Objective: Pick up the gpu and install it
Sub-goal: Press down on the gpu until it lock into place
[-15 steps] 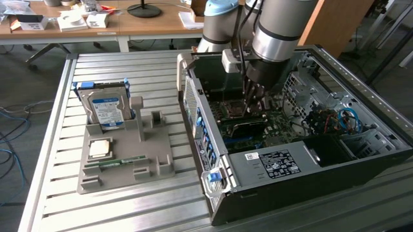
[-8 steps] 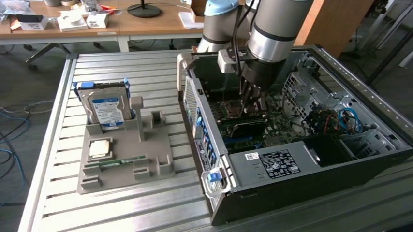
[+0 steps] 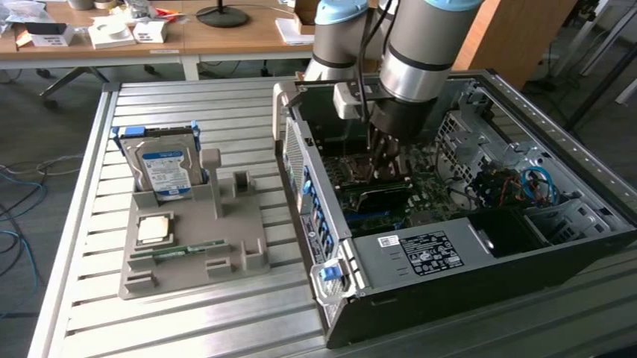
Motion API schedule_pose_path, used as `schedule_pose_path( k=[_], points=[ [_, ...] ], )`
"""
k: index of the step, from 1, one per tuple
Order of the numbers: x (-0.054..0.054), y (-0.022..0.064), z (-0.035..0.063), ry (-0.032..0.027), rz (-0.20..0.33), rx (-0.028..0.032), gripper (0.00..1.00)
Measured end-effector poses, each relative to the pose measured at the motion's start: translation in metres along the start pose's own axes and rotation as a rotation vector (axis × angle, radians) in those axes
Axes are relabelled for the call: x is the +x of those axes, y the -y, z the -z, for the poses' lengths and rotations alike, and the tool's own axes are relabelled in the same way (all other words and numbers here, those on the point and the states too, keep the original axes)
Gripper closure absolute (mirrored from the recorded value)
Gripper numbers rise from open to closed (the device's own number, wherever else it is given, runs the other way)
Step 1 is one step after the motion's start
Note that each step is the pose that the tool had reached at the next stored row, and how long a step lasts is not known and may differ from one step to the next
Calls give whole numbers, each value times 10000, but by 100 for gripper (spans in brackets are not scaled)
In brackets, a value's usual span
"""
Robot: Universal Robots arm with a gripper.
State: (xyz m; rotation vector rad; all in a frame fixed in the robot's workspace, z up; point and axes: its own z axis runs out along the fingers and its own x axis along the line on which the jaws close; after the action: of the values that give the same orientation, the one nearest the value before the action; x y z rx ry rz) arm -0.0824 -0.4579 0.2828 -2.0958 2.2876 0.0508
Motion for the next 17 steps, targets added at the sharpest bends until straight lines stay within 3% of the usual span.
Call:
schedule_pose_path(
  k=[17],
  points=[
    [-24, -33, -61, -2, 2, 2, 89]
  ],
)
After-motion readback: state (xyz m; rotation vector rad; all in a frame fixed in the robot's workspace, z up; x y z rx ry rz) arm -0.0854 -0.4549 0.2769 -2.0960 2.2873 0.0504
